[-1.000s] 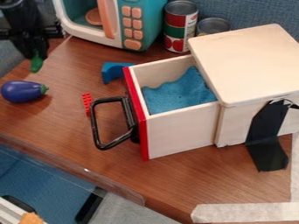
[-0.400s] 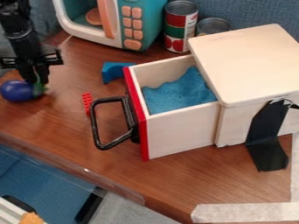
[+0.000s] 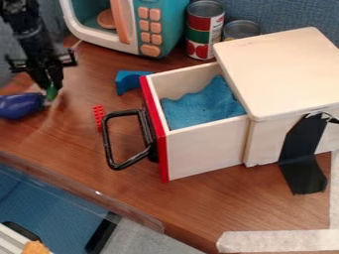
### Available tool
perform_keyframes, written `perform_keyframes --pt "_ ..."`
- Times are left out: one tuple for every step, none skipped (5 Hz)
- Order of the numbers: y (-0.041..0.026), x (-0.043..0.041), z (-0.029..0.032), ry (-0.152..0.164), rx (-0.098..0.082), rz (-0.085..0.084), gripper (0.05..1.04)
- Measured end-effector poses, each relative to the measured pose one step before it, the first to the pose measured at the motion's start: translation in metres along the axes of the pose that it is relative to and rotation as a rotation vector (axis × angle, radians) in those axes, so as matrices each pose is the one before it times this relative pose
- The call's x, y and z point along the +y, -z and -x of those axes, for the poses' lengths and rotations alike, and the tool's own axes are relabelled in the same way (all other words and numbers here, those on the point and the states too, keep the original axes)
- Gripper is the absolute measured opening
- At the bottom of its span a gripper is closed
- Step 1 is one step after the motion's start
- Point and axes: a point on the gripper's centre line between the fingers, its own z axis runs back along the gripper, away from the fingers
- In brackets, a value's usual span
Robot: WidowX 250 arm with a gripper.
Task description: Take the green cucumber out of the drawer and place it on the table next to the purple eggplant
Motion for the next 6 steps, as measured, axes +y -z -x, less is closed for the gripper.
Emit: perform_keyframes --pt "0.00039 -0.00107 -0.0178 -0.0382 -0.0014 0.0153 0.249" --pt "0.00682 0.00163 -0.01204 -0.0121 0.0031 -0.0014 0.288" --pt "0.00823 0.00158 -0.00065 0.0096 0.0177 -0.0103 0.573" --pt "0.00208 -0.00011 0.00133 0.0225 0.0006 -0.0065 0.884" --pt "0.00479 -0.00265 0.00736 0.0332 0.0157 0.0126 1.015" --pt "-0.02463 -0.00243 -0.00519 0.0568 -0.0383 0.007 1.01"
